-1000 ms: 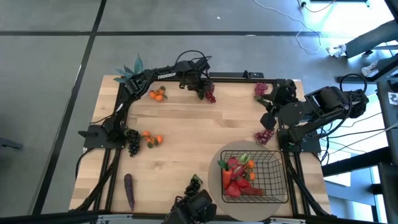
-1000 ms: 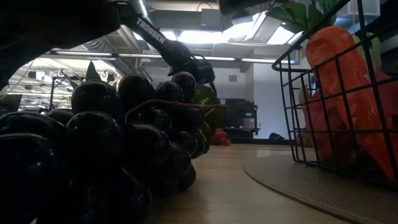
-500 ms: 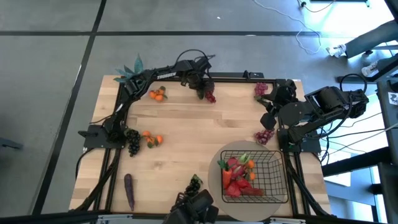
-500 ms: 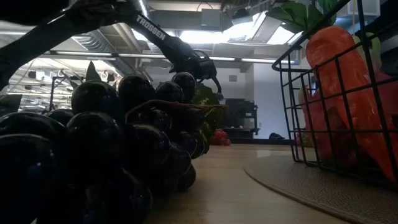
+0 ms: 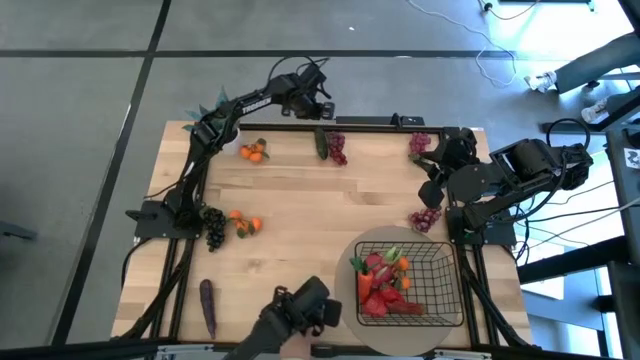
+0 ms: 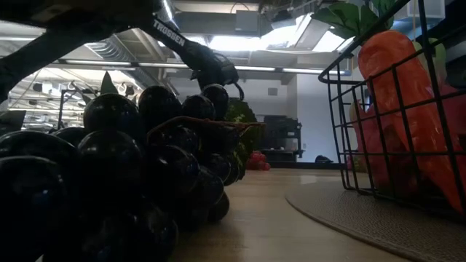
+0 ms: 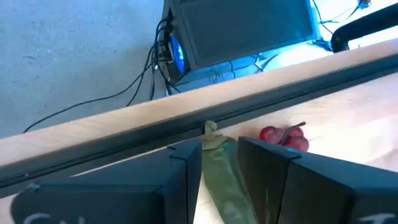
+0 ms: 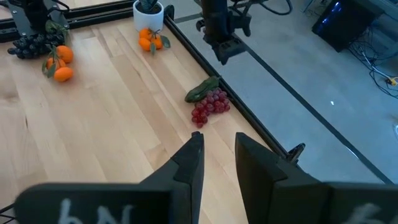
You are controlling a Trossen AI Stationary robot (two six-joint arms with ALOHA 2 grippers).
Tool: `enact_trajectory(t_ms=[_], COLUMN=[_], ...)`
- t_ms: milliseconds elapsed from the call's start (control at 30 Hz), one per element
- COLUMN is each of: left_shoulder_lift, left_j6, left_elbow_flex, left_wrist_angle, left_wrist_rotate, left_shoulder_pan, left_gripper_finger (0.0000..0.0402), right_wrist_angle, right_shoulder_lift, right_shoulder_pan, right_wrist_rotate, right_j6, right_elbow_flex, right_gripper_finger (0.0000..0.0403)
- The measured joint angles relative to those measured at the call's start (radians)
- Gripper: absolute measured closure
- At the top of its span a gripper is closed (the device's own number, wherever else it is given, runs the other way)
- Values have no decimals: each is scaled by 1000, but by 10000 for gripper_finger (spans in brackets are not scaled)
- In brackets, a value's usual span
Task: Build produce basket
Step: Put the green chili pepper into the black wire basket
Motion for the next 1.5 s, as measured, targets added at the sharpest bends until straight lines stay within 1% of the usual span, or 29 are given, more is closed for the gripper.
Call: enact_trajectory(t_ms=[67, 133, 300, 467, 633, 767, 933, 1100, 1233, 1367, 1500], left_shoulder_lift=[7, 10, 9, 37, 61, 62, 65, 109, 116, 117, 117], left_j6=[8, 49, 122, 127, 142, 184, 184, 177, 185, 184, 184], left_elbow_flex=[1, -1, 0, 0, -1, -1, -1, 0, 0, 0, 0], left_wrist_angle=[-2, -5, 10, 6, 24, 42, 54, 45, 54, 64, 39], left_wrist_rotate=[10, 13, -8, 22, 22, -19, -23, 8, -12, -11, -6], left_shoulder_pan=[-2, -3, -4, -8, -14, -15, -10, -14, -17, -17, -17], left_gripper_finger=[308, 308, 308, 308, 308, 308, 308, 308, 308, 308, 309], right_wrist_angle=[0, 0, 0, 1, 12, 13, 14, 16, 18, 20, 22], right_shoulder_lift=[0, 0, 0, 0, 0, 0, 0, 0, 0, 0, 0], right_shoulder_pan=[0, 0, 0, 0, 0, 0, 0, 0, 0, 0, 0], right_wrist_rotate=[0, 0, 0, 0, 2, 2, 2, 2, 2, 2, 1], right_j6=[0, 1, 2, 2, 2, 2, 2, 2, 2, 2, 2], right_elbow_flex=[0, 0, 0, 0, 0, 0, 0, 0, 0, 0, 0], right_gripper_finger=[325, 325, 325, 324, 325, 325, 325, 325, 325, 325, 325])
